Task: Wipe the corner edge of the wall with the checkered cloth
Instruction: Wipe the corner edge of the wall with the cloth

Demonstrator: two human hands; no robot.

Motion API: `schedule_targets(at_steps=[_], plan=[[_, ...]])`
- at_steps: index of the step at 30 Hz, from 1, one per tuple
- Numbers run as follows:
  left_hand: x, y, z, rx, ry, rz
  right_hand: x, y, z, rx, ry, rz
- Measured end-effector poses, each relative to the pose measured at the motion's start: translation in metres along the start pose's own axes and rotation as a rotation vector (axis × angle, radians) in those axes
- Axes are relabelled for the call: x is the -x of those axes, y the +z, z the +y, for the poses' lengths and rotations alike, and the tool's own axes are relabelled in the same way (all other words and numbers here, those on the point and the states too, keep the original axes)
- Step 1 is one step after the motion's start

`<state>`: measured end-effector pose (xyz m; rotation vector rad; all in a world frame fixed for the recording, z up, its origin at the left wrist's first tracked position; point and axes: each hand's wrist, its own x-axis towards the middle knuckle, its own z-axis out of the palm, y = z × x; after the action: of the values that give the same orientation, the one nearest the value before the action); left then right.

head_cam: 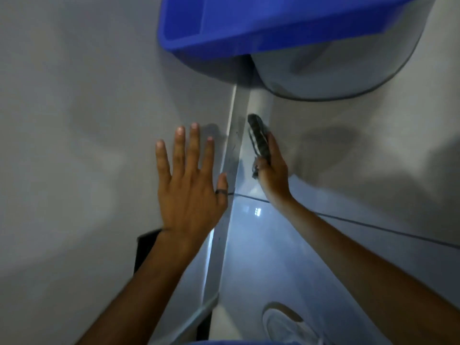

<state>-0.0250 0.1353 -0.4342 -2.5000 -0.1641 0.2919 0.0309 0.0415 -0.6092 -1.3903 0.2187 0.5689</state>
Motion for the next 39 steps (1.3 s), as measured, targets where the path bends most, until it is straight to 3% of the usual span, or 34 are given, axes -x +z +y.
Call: schedule_targets(at_steps=[5, 9, 12, 16, 18, 25, 29, 32, 36, 39], plan=[[-0.006, 0.029, -0.008, -0.158, -0.007, -0.034, -0.068, 0.038, -0.01, 0.051, -0.182, -0.157], [-0.001, 0.036, -0.01, -0.225, 0.01, 0.048, -0.098, 0.074, -0.009, 0.085, -0.29, 0.028], [0.009, 0.033, -0.012, -0.187, 0.025, 0.032, -0.055, 0.091, 0.017, 0.079, -0.313, 0.128], [0.009, 0.039, -0.018, -0.285, 0.039, 0.022, 0.066, 0.108, 0.084, 0.138, -0.191, -0.042], [-0.002, 0.044, -0.021, -0.359, 0.066, 0.049, 0.08, 0.109, 0.101, 0.164, -0.214, -0.09], [-0.038, 0.036, -0.018, -0.494, 0.145, 0.058, -0.067, 0.085, 0.013, 0.131, -0.278, 0.052], [-0.038, 0.037, -0.017, -0.48, 0.119, 0.044, -0.112, 0.073, -0.026, 0.133, -0.232, 0.01], [-0.039, 0.036, -0.017, -0.466, 0.117, 0.042, -0.058, 0.079, 0.0, 0.199, -0.242, 0.004], [-0.04, 0.038, -0.022, -0.46, 0.138, 0.017, 0.083, 0.097, 0.08, 0.272, -0.193, -0.149], [-0.039, 0.04, -0.023, -0.462, 0.142, 0.026, 0.083, 0.101, 0.09, 0.261, -0.186, -0.15]])
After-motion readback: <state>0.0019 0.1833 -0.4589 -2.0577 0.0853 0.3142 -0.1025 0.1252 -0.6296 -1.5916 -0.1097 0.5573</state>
